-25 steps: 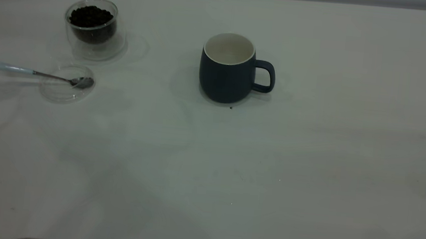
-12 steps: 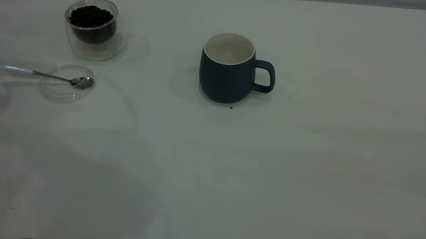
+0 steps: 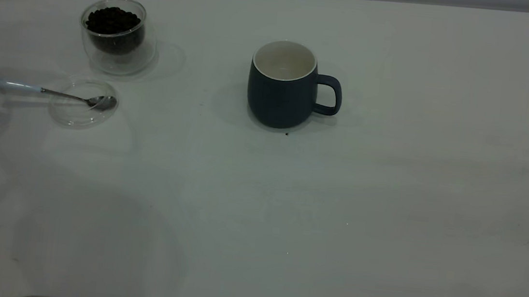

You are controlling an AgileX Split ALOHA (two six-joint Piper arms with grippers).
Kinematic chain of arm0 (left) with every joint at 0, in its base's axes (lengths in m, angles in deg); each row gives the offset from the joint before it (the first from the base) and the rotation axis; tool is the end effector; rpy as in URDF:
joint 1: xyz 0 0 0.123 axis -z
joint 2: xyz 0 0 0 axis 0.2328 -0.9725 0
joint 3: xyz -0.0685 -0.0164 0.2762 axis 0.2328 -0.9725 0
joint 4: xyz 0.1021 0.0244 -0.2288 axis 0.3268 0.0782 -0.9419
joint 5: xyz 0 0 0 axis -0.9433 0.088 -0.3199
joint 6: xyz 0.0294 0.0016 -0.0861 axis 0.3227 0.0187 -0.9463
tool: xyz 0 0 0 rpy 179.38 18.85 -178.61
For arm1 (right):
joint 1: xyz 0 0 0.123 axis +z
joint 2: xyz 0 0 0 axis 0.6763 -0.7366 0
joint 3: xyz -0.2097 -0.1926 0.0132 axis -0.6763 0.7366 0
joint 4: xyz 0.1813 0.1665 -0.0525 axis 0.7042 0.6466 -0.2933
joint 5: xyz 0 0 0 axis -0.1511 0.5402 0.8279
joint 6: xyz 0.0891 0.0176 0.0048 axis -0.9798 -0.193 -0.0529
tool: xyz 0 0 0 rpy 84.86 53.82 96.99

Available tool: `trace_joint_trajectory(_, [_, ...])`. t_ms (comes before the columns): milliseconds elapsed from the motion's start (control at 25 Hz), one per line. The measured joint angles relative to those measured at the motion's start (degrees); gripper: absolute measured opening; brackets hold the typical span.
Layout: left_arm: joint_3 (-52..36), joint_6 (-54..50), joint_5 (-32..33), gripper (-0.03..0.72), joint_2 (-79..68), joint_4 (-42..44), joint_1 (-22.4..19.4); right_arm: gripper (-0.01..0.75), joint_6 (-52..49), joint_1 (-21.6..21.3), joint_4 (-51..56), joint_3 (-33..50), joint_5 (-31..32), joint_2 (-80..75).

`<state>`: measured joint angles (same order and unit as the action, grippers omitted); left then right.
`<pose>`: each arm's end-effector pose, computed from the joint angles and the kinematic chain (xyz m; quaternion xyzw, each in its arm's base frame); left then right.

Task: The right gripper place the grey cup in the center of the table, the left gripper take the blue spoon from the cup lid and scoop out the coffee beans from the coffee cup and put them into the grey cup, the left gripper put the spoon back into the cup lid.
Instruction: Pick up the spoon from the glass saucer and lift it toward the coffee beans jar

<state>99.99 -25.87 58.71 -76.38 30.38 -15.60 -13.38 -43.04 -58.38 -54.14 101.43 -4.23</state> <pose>0.3977 0.1595 0.0169 0.0186 0.9463 -0.3117 0.0839 -0.0069 0.0024 0.2640 -0.0471 0.8717 -0.0159 0.4875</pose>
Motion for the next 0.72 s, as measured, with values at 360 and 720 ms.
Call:
trace_joint_trajectory(360, [5.76, 2.52, 0.09, 0.702, -5.79, -4.27, 3.30, 0.363, 0.00, 0.00, 0.00, 0.00, 0.00, 0.00])
trace_joint_trajectory(720, [6.21, 3.17, 0.42, 0.693, -7.97, -8.75, 5.06, 0.363, 0.00, 0.00, 0.00, 0.00, 0.00, 0.00])
